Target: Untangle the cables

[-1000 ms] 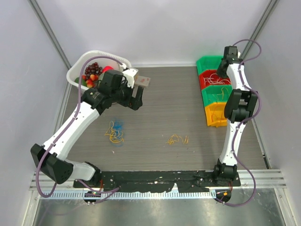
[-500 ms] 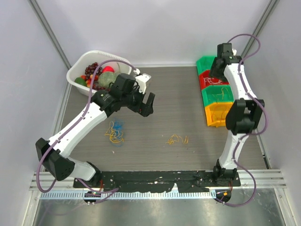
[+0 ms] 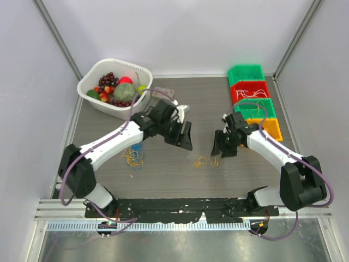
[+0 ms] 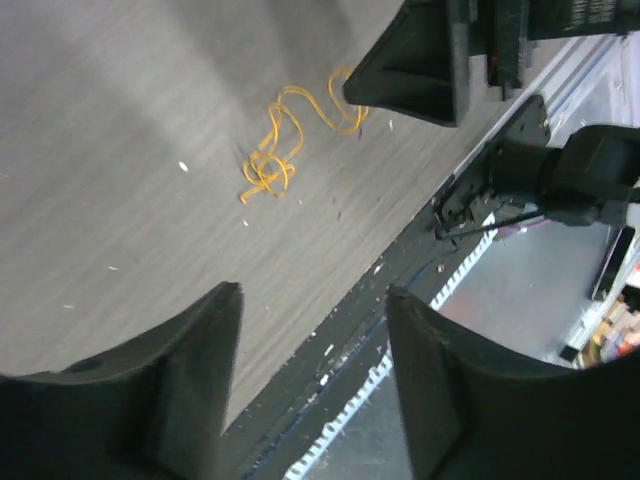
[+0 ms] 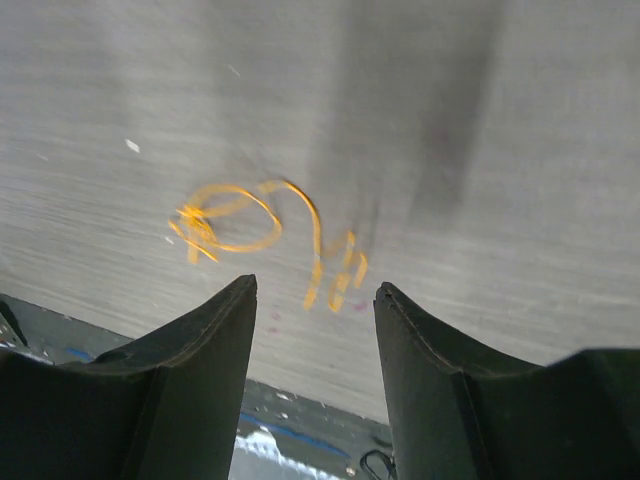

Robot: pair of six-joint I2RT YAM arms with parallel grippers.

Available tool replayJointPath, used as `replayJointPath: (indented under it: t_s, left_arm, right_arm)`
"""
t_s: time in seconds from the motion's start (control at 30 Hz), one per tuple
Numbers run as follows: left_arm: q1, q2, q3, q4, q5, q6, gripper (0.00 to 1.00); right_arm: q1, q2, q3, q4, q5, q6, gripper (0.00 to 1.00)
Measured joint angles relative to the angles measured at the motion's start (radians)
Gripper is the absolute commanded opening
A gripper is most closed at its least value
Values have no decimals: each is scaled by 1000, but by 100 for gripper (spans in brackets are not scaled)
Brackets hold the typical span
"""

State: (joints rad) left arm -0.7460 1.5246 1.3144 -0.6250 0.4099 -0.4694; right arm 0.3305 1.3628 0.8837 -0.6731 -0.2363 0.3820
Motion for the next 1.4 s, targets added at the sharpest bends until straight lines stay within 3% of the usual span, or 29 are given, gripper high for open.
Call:
replayJointPath:
  t_s: [0.03, 0.13, 0.3, 0.57, 0.73, 0.8, 0.87, 0.93, 1.07, 1.23, 1.4]
  left_arm:
    - [-14, 29, -14, 11, 6, -19, 50]
    - [-41, 120, -47, 51, 36, -72, 42]
    - [-42, 273, -27, 92, 47, -104, 49]
    - [-65, 460, 139, 124, 47, -98, 51]
    - [-75, 549, 189, 135, 55, -94, 51]
    - [-78, 583, 202, 135, 64, -93, 47]
    - [-82, 602, 204, 137, 77, -95, 31]
    - [-87, 605, 204, 137, 87, -93, 17]
    - [-93, 604, 204, 133, 84, -68, 0]
    - [-87, 555, 177, 106, 26, -26, 0]
    - [-16, 332, 54, 107, -42, -29, 0]
  right_arm:
    - [-5, -17, -51, -2, -9, 15, 53]
    - [-13, -83, -148, -3, -17, 45, 36]
    - [-13, -188, -196, 21, -34, 108, 33]
    - [-13, -189, -229, 51, -11, 152, 32]
    - [-13, -149, -229, 108, -11, 172, 23]
    - [-13, -114, -229, 128, -11, 177, 19]
    - [-13, -90, -229, 133, -10, 179, 8]
    - [-13, -87, -229, 133, -8, 178, 1]
    - [-13, -89, -229, 134, 5, 180, 1]
    - [-13, -98, -219, 102, 97, 192, 1]
    - [-13, -202, -179, 39, 252, 211, 1]
